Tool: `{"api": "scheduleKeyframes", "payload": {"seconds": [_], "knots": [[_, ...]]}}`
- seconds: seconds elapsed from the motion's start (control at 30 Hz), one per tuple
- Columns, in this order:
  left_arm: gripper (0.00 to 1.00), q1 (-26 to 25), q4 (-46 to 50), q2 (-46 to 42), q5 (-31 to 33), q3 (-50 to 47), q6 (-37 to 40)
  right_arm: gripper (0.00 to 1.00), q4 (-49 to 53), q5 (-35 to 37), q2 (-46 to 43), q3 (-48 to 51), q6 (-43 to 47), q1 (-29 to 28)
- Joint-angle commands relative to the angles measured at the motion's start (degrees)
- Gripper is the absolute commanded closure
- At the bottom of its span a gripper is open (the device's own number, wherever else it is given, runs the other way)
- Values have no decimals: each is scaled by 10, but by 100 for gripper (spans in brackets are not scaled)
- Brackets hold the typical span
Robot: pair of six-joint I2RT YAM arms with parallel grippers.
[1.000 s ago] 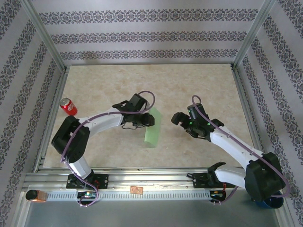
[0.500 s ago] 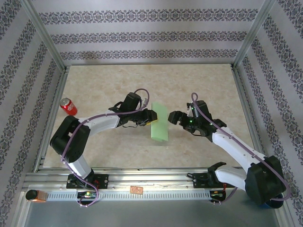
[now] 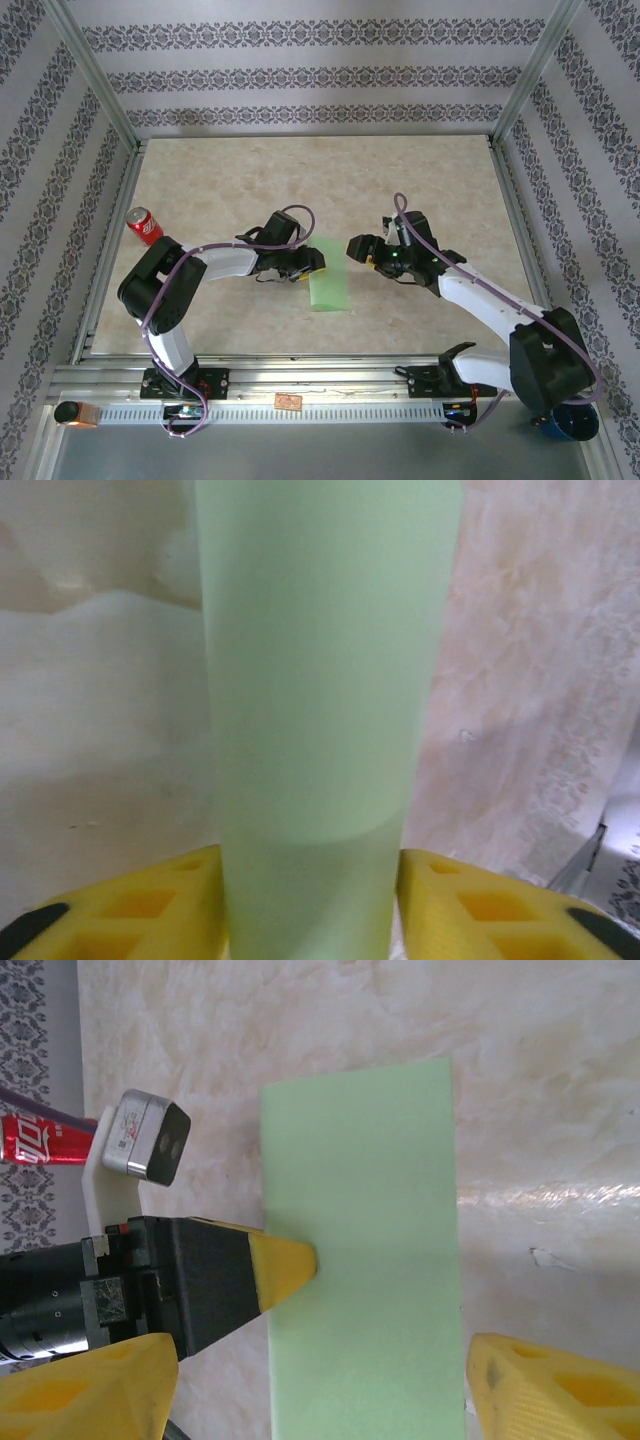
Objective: Fold a paper plane with a square sheet of paper (pick it up from the middle)
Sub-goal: First fold the square sheet of paper in half at the center of the table.
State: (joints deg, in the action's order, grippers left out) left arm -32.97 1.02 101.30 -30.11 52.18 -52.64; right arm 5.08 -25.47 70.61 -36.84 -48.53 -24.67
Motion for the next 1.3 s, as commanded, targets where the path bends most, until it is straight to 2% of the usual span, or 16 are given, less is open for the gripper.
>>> {"api": "scheduleKeyframes", "payload": {"seconds": [0.0, 0.17, 0.43, 0.53, 0.67, 0.7, 0.93, 1.27], "knots": [[47, 4, 55, -12, 42, 3, 28, 23, -43, -12, 13, 8, -22, -13], [40, 3, 107, -32, 78, 14, 57, 25, -58, -11, 35, 7, -31, -24], [40, 3, 154, -54, 122, 22, 79, 32, -74, -18, 75, -8, -36, -34], [40, 4, 159, -54, 131, 21, 81, 40, -75, -25, 96, -20, -31, -44], [42, 4, 155, -56, 140, 14, 75, 58, -73, -28, 126, -34, -31, -54], [43, 4, 157, -54, 143, 16, 75, 59, -75, -23, 130, -33, -34, -56], [43, 4, 183, -46, 151, 24, 82, 61, -72, -7, 136, -25, -38, -60], [42, 4, 189, -18, 128, 43, 101, 62, -67, -3, 142, -24, -38, -60]]}}
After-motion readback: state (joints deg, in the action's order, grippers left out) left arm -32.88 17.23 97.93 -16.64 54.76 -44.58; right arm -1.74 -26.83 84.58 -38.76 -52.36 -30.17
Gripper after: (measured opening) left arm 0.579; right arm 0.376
